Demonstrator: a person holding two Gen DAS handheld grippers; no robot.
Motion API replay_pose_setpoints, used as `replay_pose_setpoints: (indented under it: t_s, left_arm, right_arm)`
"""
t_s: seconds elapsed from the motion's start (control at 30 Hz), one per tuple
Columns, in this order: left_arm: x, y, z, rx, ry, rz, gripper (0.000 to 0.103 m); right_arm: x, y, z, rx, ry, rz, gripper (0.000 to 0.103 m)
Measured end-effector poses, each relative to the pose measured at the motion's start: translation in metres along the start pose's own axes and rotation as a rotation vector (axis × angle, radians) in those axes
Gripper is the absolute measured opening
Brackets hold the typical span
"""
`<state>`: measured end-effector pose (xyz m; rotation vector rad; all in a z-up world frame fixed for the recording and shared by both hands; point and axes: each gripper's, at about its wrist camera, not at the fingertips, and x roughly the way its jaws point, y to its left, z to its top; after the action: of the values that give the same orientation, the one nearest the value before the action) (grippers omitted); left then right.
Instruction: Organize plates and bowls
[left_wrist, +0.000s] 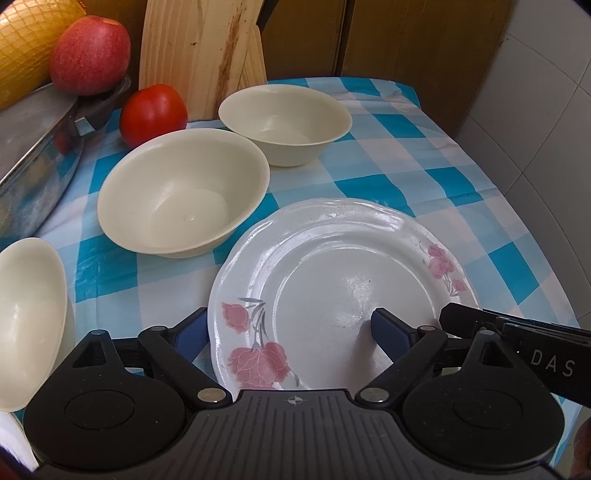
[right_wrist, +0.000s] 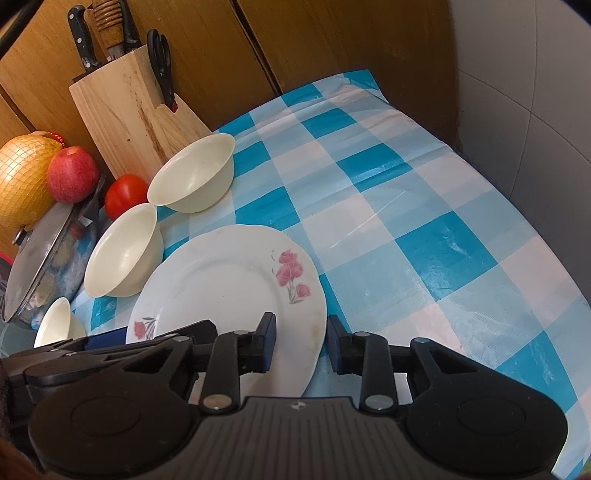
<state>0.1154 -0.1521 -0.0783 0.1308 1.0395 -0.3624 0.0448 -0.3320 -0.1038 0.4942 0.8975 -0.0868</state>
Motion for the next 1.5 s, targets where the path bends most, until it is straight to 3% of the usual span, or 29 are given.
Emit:
replay_pose_setpoints:
  t_s: [0.33, 0.57, 0.73, 0.87, 1.5]
  left_arm:
    - [-0.004, 0.0, -0.002, -0.006, 0.005, 0.003, 0.091]
    - [-0.002, 0.007, -0.001, 0.004, -0.002, -0.024, 0.09]
    - [0.002, 0.003, -0.002, 0.022, -0.021, -0.021, 0.097]
    - [0.002, -0.001, -0.001, 0.019, -0.017, -0.006, 0.096]
    - [-0.027, 0.009, -0.016, -0.001, -0.025, -0.008, 0.093]
  right_arm:
    - [-0.003, 0.004, -0.003, -0.05, -0.007, -0.027, 0.027]
    - [-0.002, -0.005, 0.0, 0.012, 0.001, 0.017, 0.028]
    - [-0.002, 0.0, -0.001, -0.015, -0.005, 0.007, 0.028]
    - [-0.002, 0.0, -0.001, -0.021, -0.007, -0.003, 0.026]
    - [-0.024, 0.006, -0.013, -0.067, -0.032, 0.028, 0.026]
